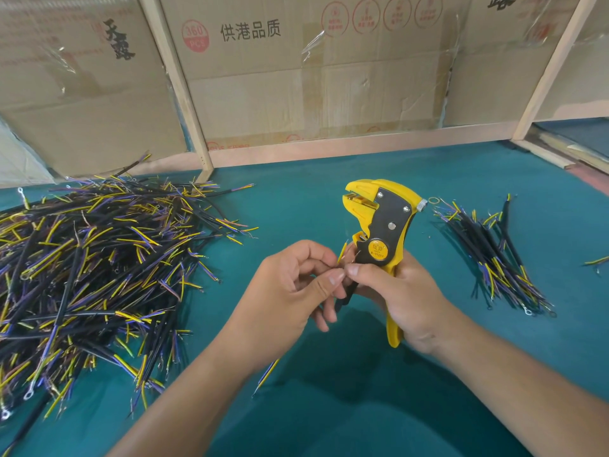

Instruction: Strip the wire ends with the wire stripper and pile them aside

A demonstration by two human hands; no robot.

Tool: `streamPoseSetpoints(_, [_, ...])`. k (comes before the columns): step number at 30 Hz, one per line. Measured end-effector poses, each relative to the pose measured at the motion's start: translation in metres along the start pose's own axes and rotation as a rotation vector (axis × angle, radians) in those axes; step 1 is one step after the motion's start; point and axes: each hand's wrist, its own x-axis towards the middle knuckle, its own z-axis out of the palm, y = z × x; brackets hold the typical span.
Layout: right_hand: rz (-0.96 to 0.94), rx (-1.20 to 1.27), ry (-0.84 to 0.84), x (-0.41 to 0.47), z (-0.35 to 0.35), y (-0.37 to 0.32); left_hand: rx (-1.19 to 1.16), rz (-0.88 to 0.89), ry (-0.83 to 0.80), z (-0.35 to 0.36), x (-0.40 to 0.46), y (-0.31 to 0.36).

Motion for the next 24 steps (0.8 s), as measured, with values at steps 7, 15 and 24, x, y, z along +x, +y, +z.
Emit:
streamPoseSetpoints(7, [0.012,0.012,0.005,0.001,0.001,0.000,0.043,0.001,0.028,-0.001,-0.001,0.000])
streamPoseSetpoints(15, [0.031,0.081,0.000,-0.001,0.003,-0.001,-0.189,-0.122,0.031,0.003,-0.001,0.008])
streamPoseSetpoints(24, [0.002,0.012,-0.074,-0.002,0.005,-0.002,-0.111,-0.044,0.091,0.003,-0.002,0.011])
